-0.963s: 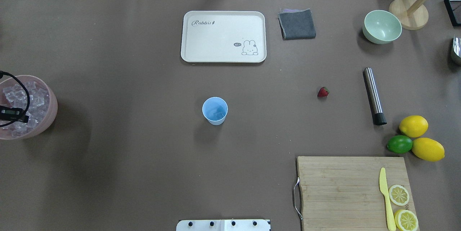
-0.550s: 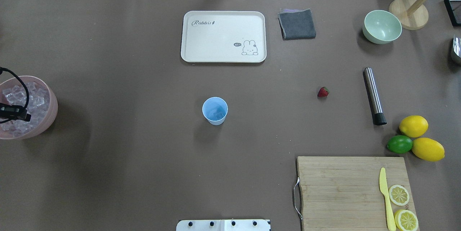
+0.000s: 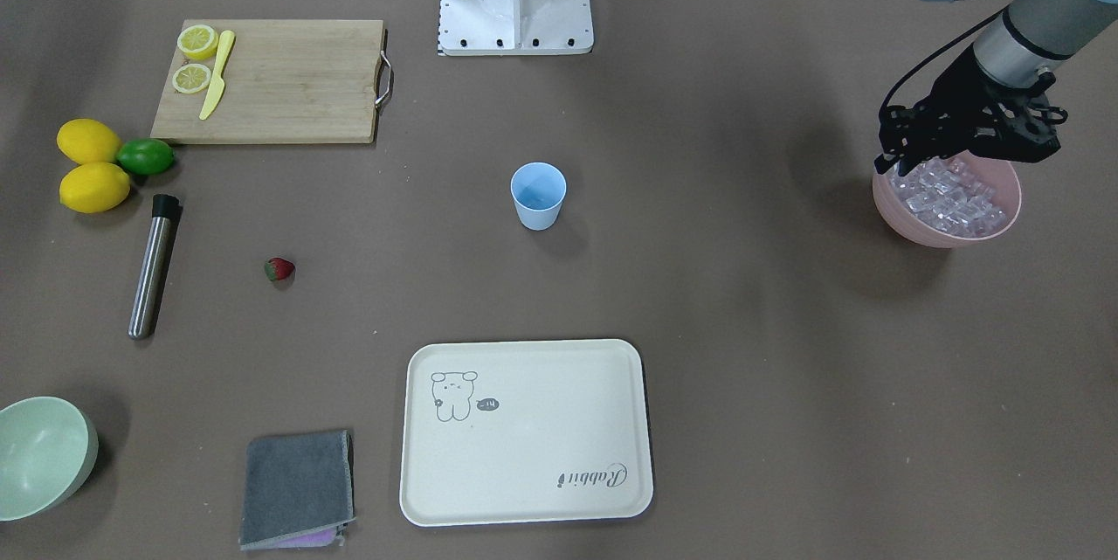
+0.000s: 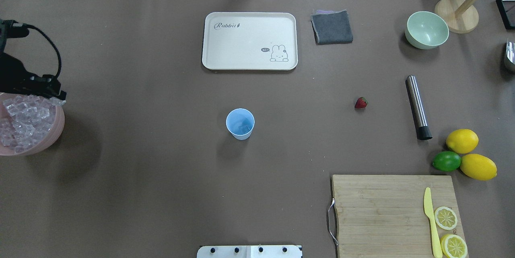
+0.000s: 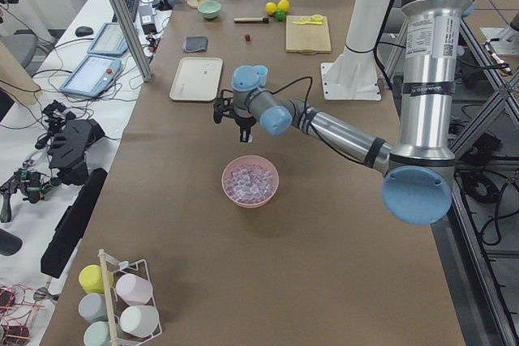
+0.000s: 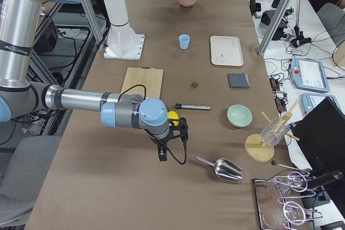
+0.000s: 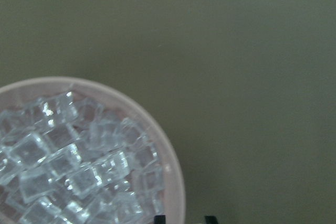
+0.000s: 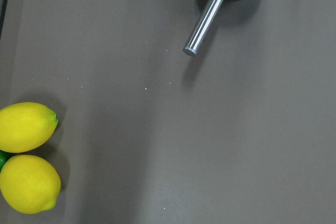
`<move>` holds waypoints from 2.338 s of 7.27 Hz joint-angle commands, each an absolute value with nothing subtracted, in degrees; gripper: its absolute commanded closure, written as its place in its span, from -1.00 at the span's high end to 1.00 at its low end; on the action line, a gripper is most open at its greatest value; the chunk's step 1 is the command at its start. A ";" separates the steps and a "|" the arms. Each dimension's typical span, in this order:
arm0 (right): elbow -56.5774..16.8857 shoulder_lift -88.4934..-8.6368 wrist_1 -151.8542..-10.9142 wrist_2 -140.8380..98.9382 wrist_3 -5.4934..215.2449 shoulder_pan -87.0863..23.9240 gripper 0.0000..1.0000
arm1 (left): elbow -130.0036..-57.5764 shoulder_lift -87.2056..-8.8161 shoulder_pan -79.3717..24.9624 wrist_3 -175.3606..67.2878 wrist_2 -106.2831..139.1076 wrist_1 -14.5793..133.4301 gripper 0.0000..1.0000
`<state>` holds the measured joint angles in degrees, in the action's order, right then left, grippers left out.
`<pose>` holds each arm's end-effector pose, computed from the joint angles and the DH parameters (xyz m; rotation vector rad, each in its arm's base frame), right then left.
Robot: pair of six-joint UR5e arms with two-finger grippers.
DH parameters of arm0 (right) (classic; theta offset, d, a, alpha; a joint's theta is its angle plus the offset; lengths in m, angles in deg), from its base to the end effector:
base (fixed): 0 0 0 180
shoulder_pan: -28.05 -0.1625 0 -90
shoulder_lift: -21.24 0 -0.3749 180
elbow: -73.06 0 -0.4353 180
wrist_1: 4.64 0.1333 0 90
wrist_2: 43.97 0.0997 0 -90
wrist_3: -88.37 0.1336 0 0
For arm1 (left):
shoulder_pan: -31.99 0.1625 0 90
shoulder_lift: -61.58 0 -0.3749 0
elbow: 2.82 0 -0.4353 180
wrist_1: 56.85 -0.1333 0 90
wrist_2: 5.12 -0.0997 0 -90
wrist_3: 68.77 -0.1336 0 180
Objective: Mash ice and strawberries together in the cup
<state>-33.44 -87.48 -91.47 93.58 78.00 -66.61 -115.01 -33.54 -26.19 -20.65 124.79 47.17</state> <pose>0.0684 -0.4116 0.6229 0.1241 -0.8211 -0.1007 0.2563 -0.5033 0.3473 0.1020 0.9515 -0.0113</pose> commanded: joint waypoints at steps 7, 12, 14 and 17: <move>-33.29 -87.65 -91.12 93.58 78.00 -66.61 1.00 | -97.41 -72.07 -5.90 1.46 111.87 39.91 -1.00; -33.11 -87.57 -91.21 93.58 77.92 -66.61 1.00 | -96.78 -72.71 -1.32 2.86 108.70 40.35 0.81; -33.11 -87.65 -91.12 93.49 77.92 -66.61 1.00 | -97.82 -72.63 -1.49 2.60 108.70 40.18 0.94; -33.02 -87.65 -91.03 93.40 77.92 -66.61 1.00 | -106.13 -63.80 -7.27 -9.36 109.14 34.60 0.94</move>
